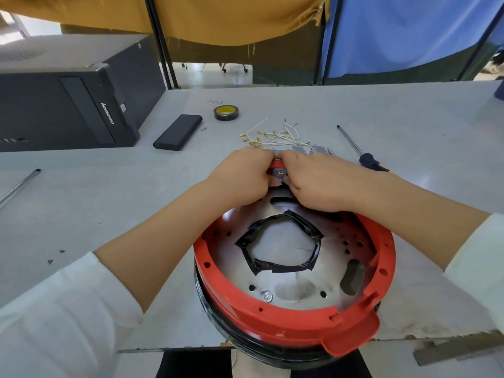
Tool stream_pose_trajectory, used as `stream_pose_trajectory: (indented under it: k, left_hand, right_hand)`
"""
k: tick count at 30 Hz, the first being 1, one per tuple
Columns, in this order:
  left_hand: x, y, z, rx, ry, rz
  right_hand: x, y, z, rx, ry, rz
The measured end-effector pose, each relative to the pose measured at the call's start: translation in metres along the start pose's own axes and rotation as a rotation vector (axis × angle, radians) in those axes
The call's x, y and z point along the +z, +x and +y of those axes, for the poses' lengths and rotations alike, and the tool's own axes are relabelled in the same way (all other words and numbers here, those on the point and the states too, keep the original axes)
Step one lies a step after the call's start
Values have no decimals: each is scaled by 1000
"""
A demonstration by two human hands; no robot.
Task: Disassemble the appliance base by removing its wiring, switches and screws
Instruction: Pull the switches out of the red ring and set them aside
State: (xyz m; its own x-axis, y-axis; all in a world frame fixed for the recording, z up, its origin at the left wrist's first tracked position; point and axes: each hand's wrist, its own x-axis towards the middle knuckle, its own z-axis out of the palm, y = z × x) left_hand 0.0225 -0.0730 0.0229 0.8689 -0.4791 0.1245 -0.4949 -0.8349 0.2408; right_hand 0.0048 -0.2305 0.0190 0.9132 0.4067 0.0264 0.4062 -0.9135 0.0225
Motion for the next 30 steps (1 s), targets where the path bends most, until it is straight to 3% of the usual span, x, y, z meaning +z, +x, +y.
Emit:
stream_pose_trajectory:
  k: [14, 30]
  left_hand:
    - [5, 3, 6, -73, 121, 81]
    - [0, 1, 5, -78, 82, 77]
  right_hand:
    - [0, 0, -10, 43, -125, 54]
    - [-5, -1, -11, 90, -12, 47]
